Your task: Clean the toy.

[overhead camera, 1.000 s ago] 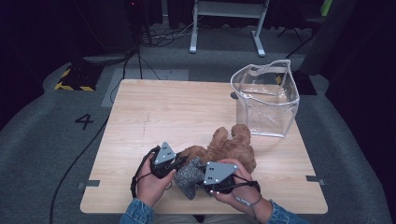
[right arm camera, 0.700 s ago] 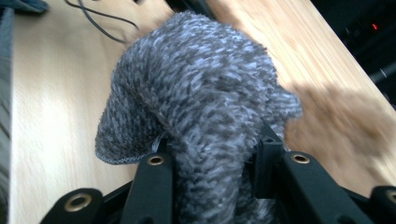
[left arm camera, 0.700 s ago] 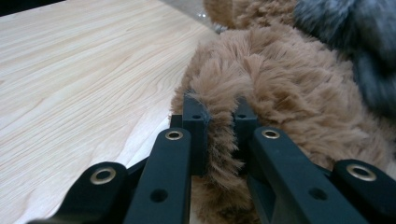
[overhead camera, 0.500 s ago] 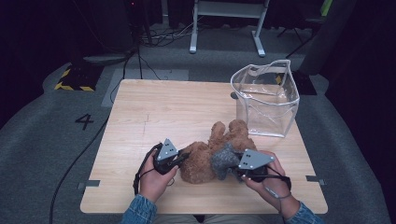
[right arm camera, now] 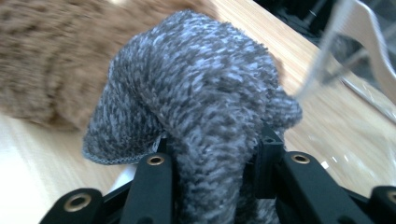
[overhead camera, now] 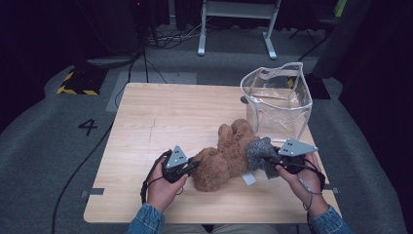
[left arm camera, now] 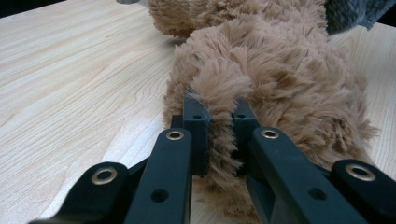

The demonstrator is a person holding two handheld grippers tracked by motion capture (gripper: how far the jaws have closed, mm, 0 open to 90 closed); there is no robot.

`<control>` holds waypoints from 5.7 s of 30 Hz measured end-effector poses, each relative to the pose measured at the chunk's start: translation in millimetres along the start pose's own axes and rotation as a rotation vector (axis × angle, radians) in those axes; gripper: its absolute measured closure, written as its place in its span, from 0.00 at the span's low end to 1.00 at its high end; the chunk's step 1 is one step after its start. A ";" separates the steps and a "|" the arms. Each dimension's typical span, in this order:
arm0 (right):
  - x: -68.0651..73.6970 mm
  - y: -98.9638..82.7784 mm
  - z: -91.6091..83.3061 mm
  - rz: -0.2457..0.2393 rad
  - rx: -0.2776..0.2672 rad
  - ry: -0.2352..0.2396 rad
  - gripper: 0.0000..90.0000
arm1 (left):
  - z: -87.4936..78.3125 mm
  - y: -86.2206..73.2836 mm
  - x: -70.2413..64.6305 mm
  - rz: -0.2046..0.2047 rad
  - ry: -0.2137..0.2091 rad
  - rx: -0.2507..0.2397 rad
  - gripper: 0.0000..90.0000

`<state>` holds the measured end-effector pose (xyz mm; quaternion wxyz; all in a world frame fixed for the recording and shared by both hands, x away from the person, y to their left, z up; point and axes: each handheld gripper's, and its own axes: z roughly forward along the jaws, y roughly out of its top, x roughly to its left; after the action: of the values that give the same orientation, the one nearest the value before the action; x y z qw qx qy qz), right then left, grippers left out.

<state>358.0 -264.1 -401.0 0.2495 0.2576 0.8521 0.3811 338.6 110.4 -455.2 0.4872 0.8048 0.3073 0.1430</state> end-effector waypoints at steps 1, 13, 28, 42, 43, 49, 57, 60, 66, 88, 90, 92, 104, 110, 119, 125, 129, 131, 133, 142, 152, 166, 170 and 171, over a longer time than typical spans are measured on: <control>-4.4 -3.5 -0.1 0.016 0.007 -0.012 0.75 | 0.0 0.1 0.0 0.002 0.004 0.000 0.91; -46.5 -58.2 1.2 0.154 0.160 -0.152 0.71 | -1.5 -2.3 5.9 -0.010 0.043 -0.002 0.91; -37.6 -36.1 -15.2 0.074 -0.021 -0.004 0.30 | -2.2 -4.5 16.4 -0.040 0.076 -0.008 0.91; -1.7 8.4 19.0 -0.079 -0.042 0.160 0.95 | -25.7 -4.6 3.2 0.000 0.173 -0.021 0.55; -0.5 7.7 17.6 -0.052 -0.035 0.167 0.95 | -31.4 -5.7 1.1 -0.002 0.174 -0.024 0.49; 6.3 8.9 -2.1 0.012 -0.018 0.175 0.96 | -55.5 -8.6 -22.7 0.053 0.139 -0.029 0.42; 37.0 18.9 -36.5 0.050 -0.020 0.215 0.96 | -37.5 -9.2 -37.6 0.129 -0.002 0.020 0.42; 40.5 20.0 -40.8 0.072 -0.025 0.245 0.96 | -22.8 -10.0 -27.5 0.116 -0.012 0.040 0.42; 17.2 15.0 -19.1 0.128 -0.069 0.213 0.92 | -6.4 -5.9 -6.1 0.011 -0.017 -0.041 0.42; -35.9 -39.2 -23.1 0.201 -0.043 -0.047 0.30 | 3.3 -9.3 -2.8 0.046 -0.007 0.091 0.51; -40.0 -58.8 -11.1 0.173 0.079 -0.078 0.25 | 3.7 -8.7 -2.8 0.053 -0.006 0.100 0.53; -41.3 -75.8 4.4 0.181 0.149 -0.066 0.22 | 4.5 -8.0 -3.6 0.048 -0.001 0.108 0.55; -43.9 -98.0 19.3 0.234 0.269 0.037 0.78 | 2.0 -9.0 -2.7 0.031 0.002 0.071 0.51; -40.5 -78.1 -16.1 0.224 0.164 -0.004 0.80 | 2.3 -9.4 -0.6 0.019 -0.005 0.063 0.48; 16.4 25.5 -68.1 -0.005 -0.093 0.052 0.80 | 2.8 -6.8 -3.0 0.032 0.000 0.093 0.72; 54.2 69.4 -25.9 -0.152 -0.117 0.181 0.80 | -1.2 -3.8 -5.3 0.064 0.014 0.110 0.91; 81.9 87.1 12.1 -0.218 -0.122 0.256 0.80 | -2.6 -3.5 -7.3 0.053 0.002 0.113 0.95; 92.5 90.6 27.7 -0.239 -0.106 0.285 0.80 | -2.8 -3.4 -8.2 0.053 0.003 0.114 0.96; 102.7 93.1 41.3 -0.261 -0.098 0.297 0.80 | -2.3 -3.6 -9.0 0.050 0.001 0.114 0.96; 96.9 81.2 66.7 -0.262 -0.047 0.262 0.80 | 2.6 -5.8 -12.0 0.078 0.040 0.147 0.97; 46.9 36.6 17.1 -0.149 -0.074 0.141 0.80 | 6.3 -4.2 -13.2 0.073 0.024 0.141 0.97; -4.9 -27.0 -0.5 0.030 0.003 0.029 0.80 | 5.0 -3.6 -9.7 0.060 0.020 0.122 0.97; -16.8 -48.3 1.7 0.099 0.050 0.002 0.80 | 5.5 -4.0 -9.4 0.053 0.018 0.117 0.97; -19.3 -52.1 1.6 0.108 0.060 -0.003 0.80 | 5.4 -3.9 -9.3 0.054 0.021 0.116 0.97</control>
<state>360.4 -305.5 -438.0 0.2221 0.3114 0.8475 0.3680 332.9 102.0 -460.5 0.4327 0.8380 0.2984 0.1464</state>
